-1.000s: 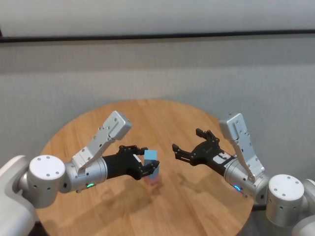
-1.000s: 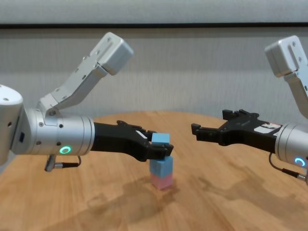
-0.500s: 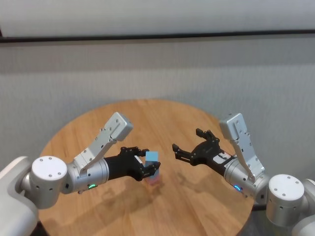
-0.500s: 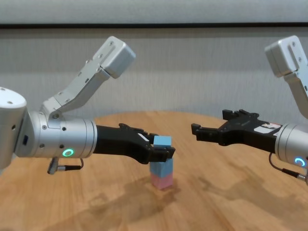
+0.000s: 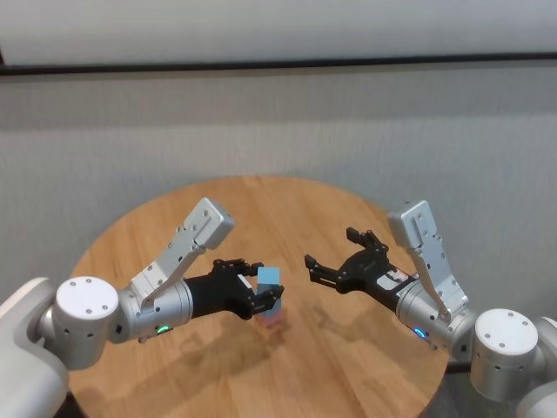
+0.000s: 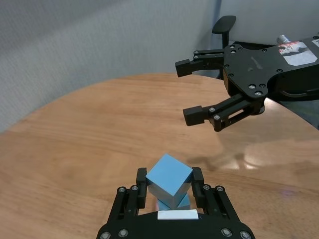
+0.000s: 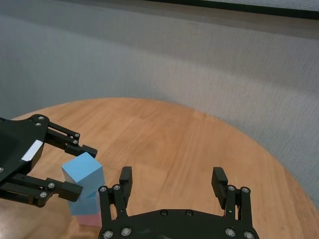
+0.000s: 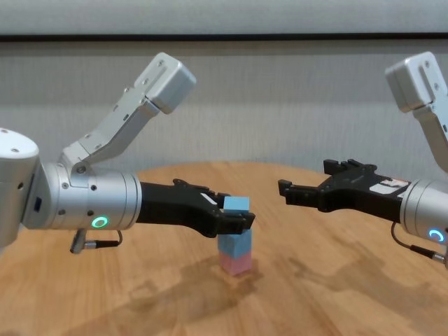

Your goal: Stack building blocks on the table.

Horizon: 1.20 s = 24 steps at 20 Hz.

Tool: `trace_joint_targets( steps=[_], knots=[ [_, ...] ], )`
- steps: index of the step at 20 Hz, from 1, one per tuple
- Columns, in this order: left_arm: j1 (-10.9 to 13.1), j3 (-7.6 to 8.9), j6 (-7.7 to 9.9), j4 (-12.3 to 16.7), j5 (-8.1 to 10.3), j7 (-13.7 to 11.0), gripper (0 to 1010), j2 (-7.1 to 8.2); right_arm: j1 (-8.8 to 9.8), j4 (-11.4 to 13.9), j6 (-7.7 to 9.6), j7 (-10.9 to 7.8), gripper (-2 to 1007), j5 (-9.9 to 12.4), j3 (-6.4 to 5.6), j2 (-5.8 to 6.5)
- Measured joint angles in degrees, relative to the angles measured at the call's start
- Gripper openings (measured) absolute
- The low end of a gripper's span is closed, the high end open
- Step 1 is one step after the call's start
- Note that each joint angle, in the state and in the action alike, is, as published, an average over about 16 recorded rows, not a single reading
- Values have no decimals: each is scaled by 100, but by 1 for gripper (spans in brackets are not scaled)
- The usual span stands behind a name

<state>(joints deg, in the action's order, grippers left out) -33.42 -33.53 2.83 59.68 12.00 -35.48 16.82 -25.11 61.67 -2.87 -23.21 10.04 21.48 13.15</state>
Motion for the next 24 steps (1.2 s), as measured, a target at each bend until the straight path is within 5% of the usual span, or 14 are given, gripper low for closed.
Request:
trace_joint_targets(
  steps=[12,24],
  knots=[
    [-42,-6,-24,-40,19,-28,793,-11,0,0,0,0,1005,0,0,0],
    [92,180,-18,353,129,140,994,168,0,0,0,0,1005,0,0,0]
  ],
)
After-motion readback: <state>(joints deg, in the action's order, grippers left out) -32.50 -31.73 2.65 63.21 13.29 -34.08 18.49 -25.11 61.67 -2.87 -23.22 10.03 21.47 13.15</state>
